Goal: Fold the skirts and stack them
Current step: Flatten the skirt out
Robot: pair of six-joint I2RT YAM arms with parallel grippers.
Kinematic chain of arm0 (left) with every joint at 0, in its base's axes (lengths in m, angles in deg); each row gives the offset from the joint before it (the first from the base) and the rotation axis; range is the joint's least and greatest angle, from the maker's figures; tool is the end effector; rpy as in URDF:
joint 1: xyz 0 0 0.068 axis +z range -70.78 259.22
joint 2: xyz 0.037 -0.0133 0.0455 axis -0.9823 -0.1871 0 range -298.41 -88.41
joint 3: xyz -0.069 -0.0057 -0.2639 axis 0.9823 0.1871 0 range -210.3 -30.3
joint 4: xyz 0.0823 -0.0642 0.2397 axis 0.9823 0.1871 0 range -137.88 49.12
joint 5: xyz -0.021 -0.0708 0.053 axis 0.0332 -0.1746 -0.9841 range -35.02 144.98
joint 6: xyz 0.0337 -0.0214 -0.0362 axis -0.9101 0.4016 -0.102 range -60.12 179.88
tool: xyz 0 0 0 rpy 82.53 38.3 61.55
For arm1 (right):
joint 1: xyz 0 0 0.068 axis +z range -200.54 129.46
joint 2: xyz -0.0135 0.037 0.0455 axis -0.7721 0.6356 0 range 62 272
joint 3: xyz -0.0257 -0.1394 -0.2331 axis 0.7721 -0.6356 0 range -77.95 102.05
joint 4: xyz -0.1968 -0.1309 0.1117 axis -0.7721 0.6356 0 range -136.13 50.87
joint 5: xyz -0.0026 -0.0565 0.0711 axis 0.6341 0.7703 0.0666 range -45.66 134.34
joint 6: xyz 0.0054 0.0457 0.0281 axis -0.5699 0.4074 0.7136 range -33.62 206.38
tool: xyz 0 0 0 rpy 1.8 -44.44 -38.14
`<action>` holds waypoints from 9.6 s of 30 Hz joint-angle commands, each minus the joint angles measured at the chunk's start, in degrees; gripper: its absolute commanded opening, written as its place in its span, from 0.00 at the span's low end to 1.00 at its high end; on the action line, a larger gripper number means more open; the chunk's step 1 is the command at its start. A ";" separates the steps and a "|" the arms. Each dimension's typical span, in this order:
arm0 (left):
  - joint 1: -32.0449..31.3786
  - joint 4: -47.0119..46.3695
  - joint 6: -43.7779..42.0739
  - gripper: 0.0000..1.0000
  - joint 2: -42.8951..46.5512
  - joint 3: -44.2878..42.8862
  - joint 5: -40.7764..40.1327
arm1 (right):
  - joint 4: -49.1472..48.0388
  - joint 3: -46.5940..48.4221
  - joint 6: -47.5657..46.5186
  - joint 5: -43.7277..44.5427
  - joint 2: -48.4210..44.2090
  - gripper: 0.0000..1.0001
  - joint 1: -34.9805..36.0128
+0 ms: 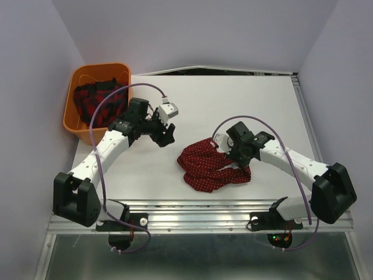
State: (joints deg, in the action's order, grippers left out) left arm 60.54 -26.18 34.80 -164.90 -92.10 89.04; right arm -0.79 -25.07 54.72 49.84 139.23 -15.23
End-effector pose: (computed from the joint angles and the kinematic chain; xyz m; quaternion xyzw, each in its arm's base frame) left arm 0.2719 -0.1130 0.3048 0.4405 0.7427 -0.2369 0.4452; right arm 0.2039 0.1403 0.2220 -0.5354 0.8247 -0.0416 0.1775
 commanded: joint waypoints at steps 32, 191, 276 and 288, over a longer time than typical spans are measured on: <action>-6.31 -5.43 0.98 0.00 1.59 4.76 13.90 | 2.73 10.49 4.86 -14.03 -17.37 0.01 -9.73; 2.94 -17.65 45.12 0.00 -27.57 -13.87 -10.77 | -31.27 -7.09 19.89 -28.79 2.13 0.35 -8.68; -4.17 4.24 -3.93 0.00 12.94 3.69 -5.75 | 30.60 27.89 -7.11 -9.03 16.35 0.01 -30.49; -5.23 -1.91 16.20 0.00 -9.89 -3.94 -12.35 | 23.48 40.97 12.57 -10.14 33.93 0.10 -20.19</action>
State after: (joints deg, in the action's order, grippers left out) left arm 54.31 -26.29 44.00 -169.71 -92.45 80.39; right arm 24.78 11.11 59.93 38.08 170.49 -36.67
